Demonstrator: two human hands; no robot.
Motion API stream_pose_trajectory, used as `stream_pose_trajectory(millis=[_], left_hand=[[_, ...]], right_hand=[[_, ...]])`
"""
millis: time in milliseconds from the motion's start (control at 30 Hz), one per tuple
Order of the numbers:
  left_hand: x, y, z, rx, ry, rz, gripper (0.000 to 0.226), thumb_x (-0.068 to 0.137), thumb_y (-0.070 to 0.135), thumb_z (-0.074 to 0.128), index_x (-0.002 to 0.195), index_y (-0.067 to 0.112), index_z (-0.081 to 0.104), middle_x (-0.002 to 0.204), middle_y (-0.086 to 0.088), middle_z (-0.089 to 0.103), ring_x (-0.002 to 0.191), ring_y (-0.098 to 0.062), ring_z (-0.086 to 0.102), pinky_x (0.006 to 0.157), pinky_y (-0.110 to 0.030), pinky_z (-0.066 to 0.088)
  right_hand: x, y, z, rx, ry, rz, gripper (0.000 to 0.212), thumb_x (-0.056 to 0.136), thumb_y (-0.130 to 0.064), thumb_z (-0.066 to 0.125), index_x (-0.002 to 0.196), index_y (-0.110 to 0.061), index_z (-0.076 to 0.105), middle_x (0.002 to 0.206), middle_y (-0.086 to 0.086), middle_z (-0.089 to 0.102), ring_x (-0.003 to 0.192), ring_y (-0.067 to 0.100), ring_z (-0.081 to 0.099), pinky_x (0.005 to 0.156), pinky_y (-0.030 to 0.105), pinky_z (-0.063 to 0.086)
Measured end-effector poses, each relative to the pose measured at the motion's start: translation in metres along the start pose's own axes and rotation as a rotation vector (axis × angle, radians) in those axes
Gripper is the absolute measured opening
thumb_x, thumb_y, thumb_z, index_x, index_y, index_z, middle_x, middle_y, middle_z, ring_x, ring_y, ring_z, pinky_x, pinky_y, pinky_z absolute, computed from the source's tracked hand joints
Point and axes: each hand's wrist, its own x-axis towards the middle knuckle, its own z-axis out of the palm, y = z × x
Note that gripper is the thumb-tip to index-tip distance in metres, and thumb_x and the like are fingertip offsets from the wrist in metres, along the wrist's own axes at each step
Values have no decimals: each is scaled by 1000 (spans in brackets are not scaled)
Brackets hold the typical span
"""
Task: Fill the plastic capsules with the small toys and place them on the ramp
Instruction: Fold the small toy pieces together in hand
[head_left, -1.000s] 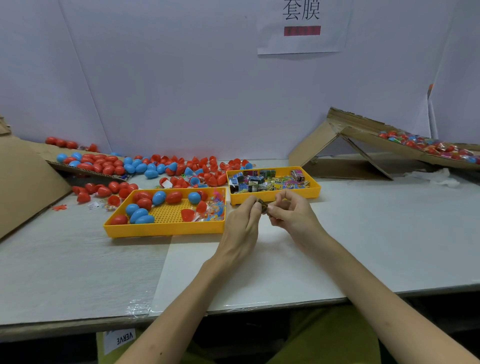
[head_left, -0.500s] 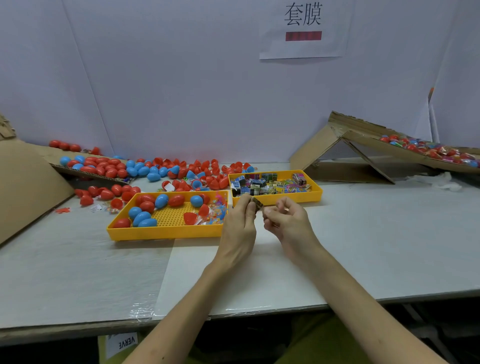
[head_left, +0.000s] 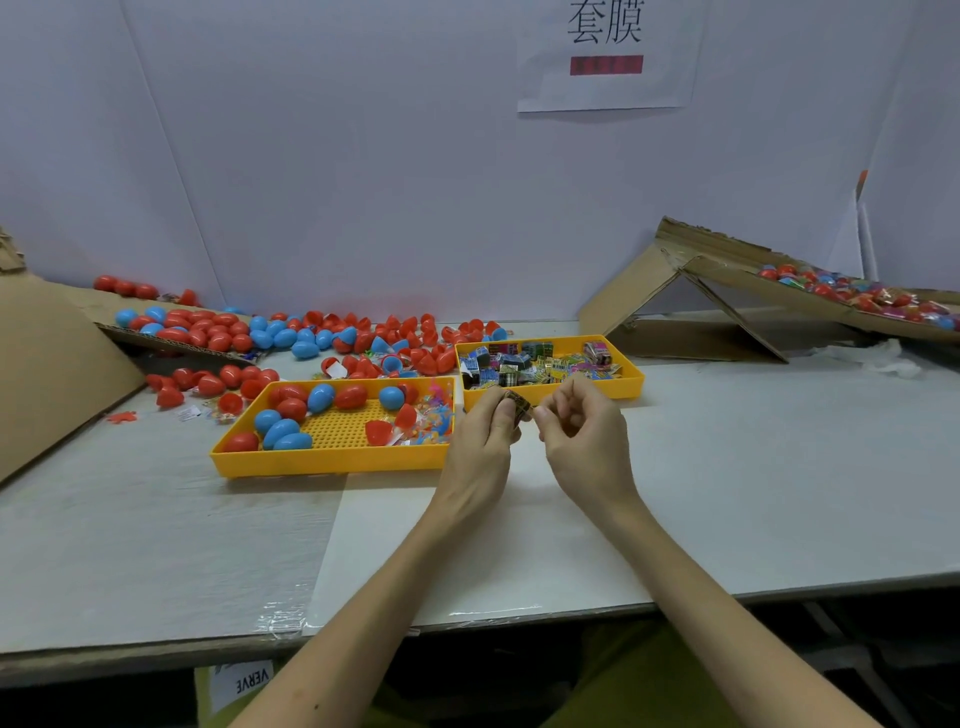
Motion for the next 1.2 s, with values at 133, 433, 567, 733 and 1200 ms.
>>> stream_pose_trajectory(millis=[133, 433, 567, 733, 1200], left_hand=[[1, 2, -1, -136, -15, -60, 28, 109, 13, 33, 97, -6, 50, 69, -1, 42, 59, -8, 41, 55, -25, 39], [-1, 5, 0, -231, -6, -30, 25, 109, 10, 34, 92, 0, 51, 68, 6, 47, 57, -3, 44, 54, -22, 42], [-2, 5, -1, -237, -16, -18, 25, 109, 11, 35, 92, 1, 52, 70, 8, 53, 58, -4, 46, 54, -22, 43], [-1, 7, 0, -198, -17, -5, 25, 108, 9, 35, 87, 5, 47, 66, 3, 41, 55, -2, 41, 51, -17, 40], [-5, 3, 0, -65, -159, 115, 24, 108, 13, 40, 86, 17, 50, 72, 9, 49, 62, -4, 47, 60, -27, 45]], right_hand=[[-3, -2, 5, -41, 53, -51, 42, 88, 4, 64, 67, -19, 36, 61, -3, 41, 56, 10, 38, 54, 18, 40], [-5, -3, 5, 66, 18, 86, 39, 91, 4, 62, 66, -14, 36, 67, 20, 43, 67, 43, 53, 62, 47, 51], [-4, -2, 4, 171, -15, 171, 40, 90, 6, 61, 66, -13, 35, 71, 25, 48, 61, 33, 49, 59, 38, 50], [-14, -6, 10, -100, 197, -214, 35, 88, 7, 61, 70, -14, 40, 62, -10, 38, 58, 11, 39, 54, 22, 36], [-8, 0, 1, -7, 229, -111, 40, 88, 7, 61, 68, -17, 36, 61, -4, 36, 57, 11, 36, 54, 23, 37]])
